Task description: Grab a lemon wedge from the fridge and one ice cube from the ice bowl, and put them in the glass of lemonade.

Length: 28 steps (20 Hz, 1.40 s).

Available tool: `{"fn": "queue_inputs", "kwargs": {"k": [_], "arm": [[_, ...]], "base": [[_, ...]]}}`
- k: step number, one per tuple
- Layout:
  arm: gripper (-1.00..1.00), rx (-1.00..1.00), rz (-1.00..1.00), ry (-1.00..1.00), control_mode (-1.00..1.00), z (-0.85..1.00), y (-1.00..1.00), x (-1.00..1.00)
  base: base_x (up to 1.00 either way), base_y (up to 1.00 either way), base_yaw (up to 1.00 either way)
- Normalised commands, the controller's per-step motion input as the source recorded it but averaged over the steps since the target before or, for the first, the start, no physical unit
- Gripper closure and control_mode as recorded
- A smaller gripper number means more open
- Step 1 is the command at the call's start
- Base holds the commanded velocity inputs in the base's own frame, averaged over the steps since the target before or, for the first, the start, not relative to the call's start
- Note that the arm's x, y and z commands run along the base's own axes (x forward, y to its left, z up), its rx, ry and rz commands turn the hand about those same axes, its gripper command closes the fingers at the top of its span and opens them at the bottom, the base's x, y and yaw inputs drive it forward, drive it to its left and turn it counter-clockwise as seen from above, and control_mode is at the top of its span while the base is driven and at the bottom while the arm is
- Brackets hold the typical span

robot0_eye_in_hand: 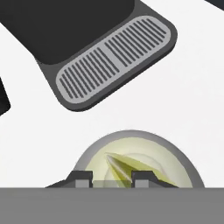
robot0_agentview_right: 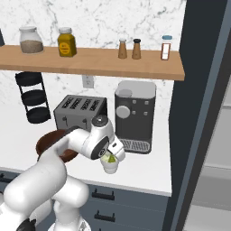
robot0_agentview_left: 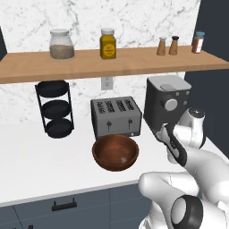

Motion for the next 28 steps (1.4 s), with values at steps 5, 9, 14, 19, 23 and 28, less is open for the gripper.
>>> {"fn": "queue_inputs", "kwargs": {"k": [5,9,14,19,23,28], "arm": [[1.0,0.0,0.02,0.01,-1.0,-0.01,-0.08,0.04],[-1.0,0.0,0.0,0.0,-1.0,0.0,0.0,0.0],[-1.0,0.0,0.0,0.0,-1.0,0.06,-0.03,0.0],[-1.0,0.0,0.0,0.0,-1.0,0.19,0.0,0.0],[-1.0,0.0,0.0,-0.02,-1.0,0.35,0.0,-0.02],[-1.0,0.0,0.0,-0.07,-1.0,0.32,-0.02,-0.37]], "base": [[0.0,0.0,0.0],[0.0,0.0,0.0],[0.0,0.0,0.0],[0.0,0.0,0.0],[0.0,0.0,0.0],[0.0,0.0,0.0]]}}
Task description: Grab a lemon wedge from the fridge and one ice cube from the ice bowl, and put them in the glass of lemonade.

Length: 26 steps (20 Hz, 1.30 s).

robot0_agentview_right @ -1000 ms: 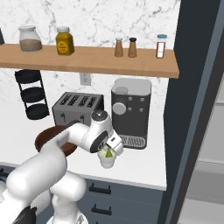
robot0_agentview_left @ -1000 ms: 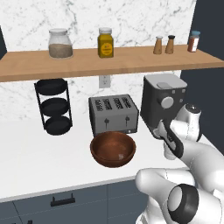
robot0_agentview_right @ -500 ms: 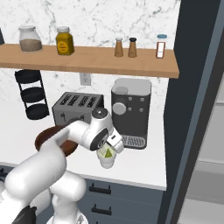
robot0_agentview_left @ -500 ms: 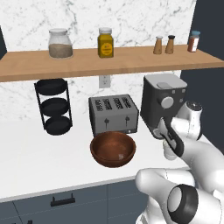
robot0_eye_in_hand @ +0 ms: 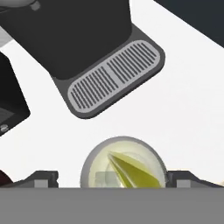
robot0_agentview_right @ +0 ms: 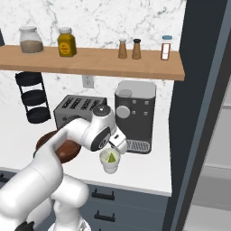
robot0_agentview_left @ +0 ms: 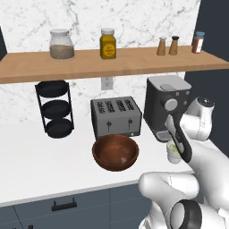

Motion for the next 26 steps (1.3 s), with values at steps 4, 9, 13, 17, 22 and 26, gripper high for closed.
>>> {"fn": "queue_inputs", "kwargs": {"k": [4,9,13,17,22,26], "arm": [[-1.0,0.0,0.0,-0.02,-1.0,-0.09,-0.02,-0.32],[-1.0,0.0,0.02,-0.16,-1.0,0.11,0.0,-0.7],[-1.0,0.0,0.06,-0.53,-1.0,0.77,-0.01,-1.0],[-1.0,0.03,0.08,-0.56,-1.0,0.73,0.0,-1.0],[-1.0,0.03,0.09,-0.48,-1.0,0.89,0.1,-0.97],[-1.0,0.0,0.13,-0.38,-1.0,0.95,0.26,-0.84]], "base": [[0.0,0.0,0.0],[0.0,0.0,0.0],[0.0,0.0,0.0],[0.0,0.0,0.0],[0.0,0.0,0.0],[0.0,0.0,0.0]]}}
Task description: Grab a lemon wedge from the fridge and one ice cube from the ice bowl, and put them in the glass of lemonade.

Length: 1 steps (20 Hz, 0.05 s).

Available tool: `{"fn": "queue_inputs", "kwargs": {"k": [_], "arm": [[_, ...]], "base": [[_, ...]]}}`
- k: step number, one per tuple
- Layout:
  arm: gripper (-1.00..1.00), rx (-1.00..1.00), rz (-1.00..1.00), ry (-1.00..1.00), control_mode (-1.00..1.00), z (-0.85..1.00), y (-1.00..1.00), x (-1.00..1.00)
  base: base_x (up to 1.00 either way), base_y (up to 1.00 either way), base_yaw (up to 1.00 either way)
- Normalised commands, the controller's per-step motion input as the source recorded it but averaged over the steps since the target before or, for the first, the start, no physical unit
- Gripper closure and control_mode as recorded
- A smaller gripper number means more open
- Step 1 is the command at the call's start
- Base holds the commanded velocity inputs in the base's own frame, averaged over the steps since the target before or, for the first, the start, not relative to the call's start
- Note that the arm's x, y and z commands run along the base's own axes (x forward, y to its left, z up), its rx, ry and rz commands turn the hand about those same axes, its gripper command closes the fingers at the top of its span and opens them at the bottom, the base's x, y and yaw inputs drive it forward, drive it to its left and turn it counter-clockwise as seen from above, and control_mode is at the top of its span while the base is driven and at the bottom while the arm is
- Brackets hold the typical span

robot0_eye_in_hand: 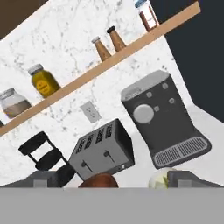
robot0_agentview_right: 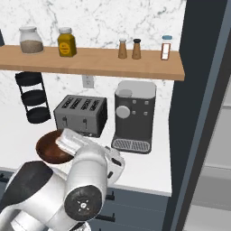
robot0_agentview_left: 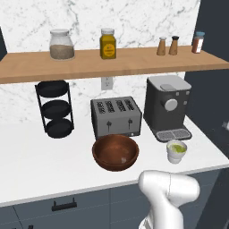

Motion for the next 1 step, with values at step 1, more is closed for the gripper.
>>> {"fn": "queue_inputs", "kwargs": {"k": [1], "arm": [[-1.0,0.0,0.14,-0.35,-1.0,0.81,0.38,-0.69]], "base": [[0.0,0.0,0.0]]}}
